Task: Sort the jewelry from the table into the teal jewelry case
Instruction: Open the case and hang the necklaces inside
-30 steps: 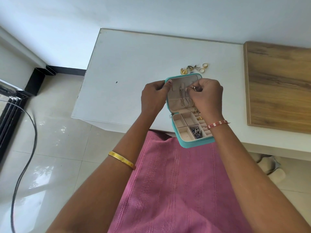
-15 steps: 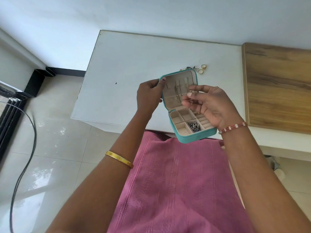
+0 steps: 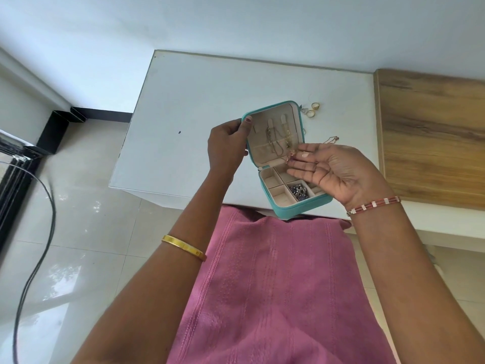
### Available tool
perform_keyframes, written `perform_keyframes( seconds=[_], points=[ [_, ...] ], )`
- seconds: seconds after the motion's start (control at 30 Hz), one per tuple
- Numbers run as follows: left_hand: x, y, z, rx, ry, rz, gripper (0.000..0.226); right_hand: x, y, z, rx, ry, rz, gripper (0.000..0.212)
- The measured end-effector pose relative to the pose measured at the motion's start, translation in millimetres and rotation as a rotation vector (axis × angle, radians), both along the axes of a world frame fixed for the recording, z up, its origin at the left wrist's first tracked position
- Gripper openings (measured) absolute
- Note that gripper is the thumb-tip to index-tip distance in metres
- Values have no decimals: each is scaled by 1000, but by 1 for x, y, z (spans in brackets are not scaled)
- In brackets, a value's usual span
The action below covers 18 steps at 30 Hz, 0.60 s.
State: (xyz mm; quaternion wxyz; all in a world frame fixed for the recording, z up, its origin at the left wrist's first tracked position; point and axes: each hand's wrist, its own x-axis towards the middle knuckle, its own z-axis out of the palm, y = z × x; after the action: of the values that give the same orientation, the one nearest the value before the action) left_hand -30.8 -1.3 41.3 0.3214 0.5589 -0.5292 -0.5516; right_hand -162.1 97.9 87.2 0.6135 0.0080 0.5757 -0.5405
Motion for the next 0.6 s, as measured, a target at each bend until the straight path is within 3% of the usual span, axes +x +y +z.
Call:
perform_keyframes(
  seconds=[0.1, 0.23, 0.43, 0.5, 0.6],
  points=[
    [0, 0, -1, -6, -4, 9, 28, -1, 2, 4, -7, 72, 1, 32],
    [-1, 2, -1, -18, -5, 9, 29, -1, 3, 5, 14, 417, 76, 25],
    [-4, 4, 1, -29, -4, -8, 25, 6, -4, -11, 32, 1350, 405, 17],
    [-4, 4, -1, -33, -7, -12, 27, 10, -6, -20, 32, 1469, 538, 18],
    [-5, 4, -4, -48, -20, -26, 26, 7, -6, -24, 23, 1435, 577, 17]
  ],
)
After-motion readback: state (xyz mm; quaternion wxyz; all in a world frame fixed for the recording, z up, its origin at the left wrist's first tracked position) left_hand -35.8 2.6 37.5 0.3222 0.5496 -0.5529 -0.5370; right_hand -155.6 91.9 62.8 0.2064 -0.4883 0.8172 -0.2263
